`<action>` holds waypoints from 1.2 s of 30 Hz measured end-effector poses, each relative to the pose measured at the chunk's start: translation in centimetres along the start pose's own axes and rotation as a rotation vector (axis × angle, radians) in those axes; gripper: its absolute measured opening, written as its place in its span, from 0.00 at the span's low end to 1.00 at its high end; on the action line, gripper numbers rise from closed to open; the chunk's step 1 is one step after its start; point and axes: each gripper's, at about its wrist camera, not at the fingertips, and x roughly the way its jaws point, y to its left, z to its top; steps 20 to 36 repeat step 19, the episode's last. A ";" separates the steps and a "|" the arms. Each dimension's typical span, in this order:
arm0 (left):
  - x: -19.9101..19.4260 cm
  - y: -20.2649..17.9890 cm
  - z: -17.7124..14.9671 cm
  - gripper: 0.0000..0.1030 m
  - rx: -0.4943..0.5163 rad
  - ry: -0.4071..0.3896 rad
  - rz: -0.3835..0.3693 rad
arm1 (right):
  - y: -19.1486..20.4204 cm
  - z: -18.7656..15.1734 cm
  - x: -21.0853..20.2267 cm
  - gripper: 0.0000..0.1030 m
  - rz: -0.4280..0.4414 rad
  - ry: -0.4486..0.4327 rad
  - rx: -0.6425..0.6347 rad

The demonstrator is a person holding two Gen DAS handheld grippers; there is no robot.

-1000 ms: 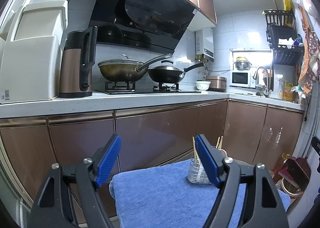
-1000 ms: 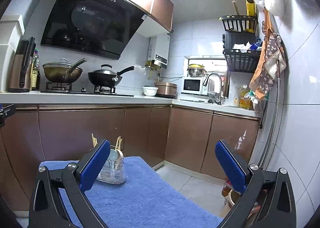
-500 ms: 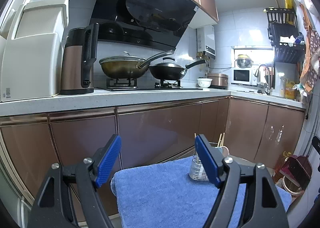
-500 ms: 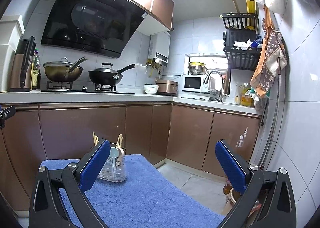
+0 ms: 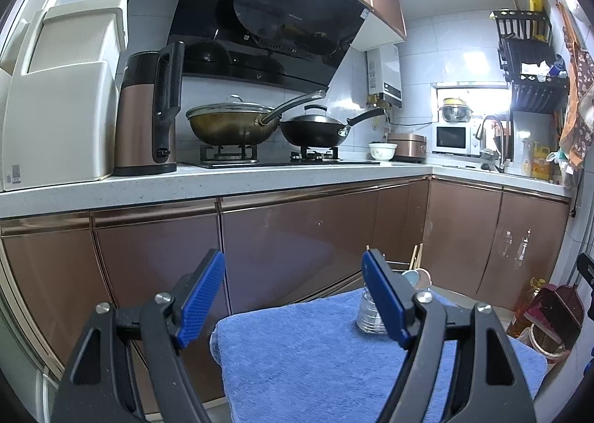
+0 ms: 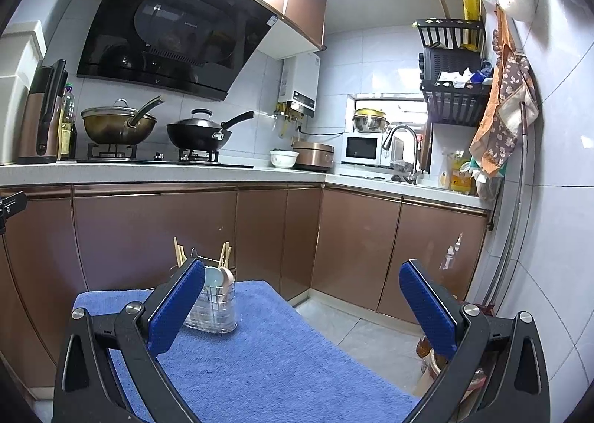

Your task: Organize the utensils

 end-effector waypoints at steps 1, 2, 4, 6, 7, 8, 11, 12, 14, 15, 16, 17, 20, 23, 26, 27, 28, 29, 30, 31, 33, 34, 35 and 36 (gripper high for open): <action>0.0 -0.1 -0.1 0.73 0.002 0.000 0.001 | 0.0 0.0 0.1 1.00 0.000 0.002 0.000; 0.0 -0.1 -0.1 0.73 0.003 0.001 0.001 | 0.0 0.0 0.2 1.00 0.000 0.004 -0.002; 0.2 -0.1 -0.2 0.73 0.001 0.005 -0.002 | 0.0 -0.1 0.3 1.00 0.002 0.007 -0.003; 0.2 -0.2 -0.3 0.73 0.000 0.007 -0.003 | -0.1 -0.2 0.4 1.00 0.003 0.010 -0.002; 0.3 -0.2 -0.3 0.73 -0.001 0.007 -0.004 | -0.1 -0.3 0.4 1.00 0.003 0.013 -0.001; 0.3 -0.2 -0.3 0.73 -0.001 0.008 -0.005 | -0.1 -0.4 0.5 1.00 0.004 0.015 0.000; 0.3 -0.2 -0.3 0.73 -0.001 0.007 -0.003 | -0.2 -0.4 0.7 1.00 0.006 0.018 0.001; 0.3 -0.2 -0.3 0.73 -0.002 0.007 -0.002 | -0.3 -0.4 0.7 1.00 0.006 0.018 0.000; 0.3 -0.3 -0.3 0.73 -0.004 0.008 -0.003 | -0.3 -0.4 0.8 1.00 0.005 0.018 -0.002; 0.3 -0.3 -0.4 0.73 -0.005 0.009 -0.003 | -0.4 -0.5 0.9 1.00 0.006 0.019 -0.001; 0.3 -0.4 -0.4 0.73 -0.006 0.012 -0.003 | -0.4 -0.5 0.9 1.00 0.008 0.021 0.001; 0.4 -0.4 -0.4 0.73 -0.006 0.014 -0.004 | -0.4 -0.6 1.0 1.00 0.008 0.024 0.001; 0.5 -0.5 -0.5 0.73 -0.006 0.016 -0.004 | -0.4 -0.7 1.1 1.00 0.006 0.028 0.001; 0.5 -0.5 -0.5 0.73 -0.006 0.016 -0.004 | -0.4 -0.7 1.1 1.00 0.006 0.028 0.001; 0.5 -0.5 -0.5 0.73 -0.006 0.016 -0.004 | -0.4 -0.7 1.1 1.00 0.006 0.028 0.001; 0.5 -0.5 -0.5 0.73 -0.006 0.016 -0.004 | -0.4 -0.7 1.1 1.00 0.006 0.028 0.001; 0.5 -0.5 -0.5 0.73 -0.006 0.016 -0.004 | -0.4 -0.7 1.1 1.00 0.006 0.028 0.001; 0.5 -0.5 -0.5 0.73 -0.006 0.016 -0.004 | -0.4 -0.7 1.1 1.00 0.006 0.028 0.001; 0.5 -0.5 -0.5 0.73 -0.006 0.016 -0.004 | -0.4 -0.7 1.1 1.00 0.006 0.028 0.001; 0.5 -0.5 -0.5 0.73 -0.006 0.016 -0.004 | -0.4 -0.7 1.1 1.00 0.006 0.028 0.001; 0.5 -0.5 -0.5 0.73 -0.006 0.016 -0.004 | -0.4 -0.7 1.1 1.00 0.006 0.028 0.001; 0.5 -0.5 -0.5 0.73 -0.006 0.016 -0.004 | -0.4 -0.7 1.1 1.00 0.006 0.028 0.001; 0.5 -0.5 -0.5 0.73 -0.006 0.016 -0.004 | -0.4 -0.7 1.1 1.00 0.006 0.028 0.001; 0.5 -0.5 -0.5 0.73 -0.006 0.016 -0.004 | -0.4 -0.7 1.1 1.00 0.006 0.028 0.001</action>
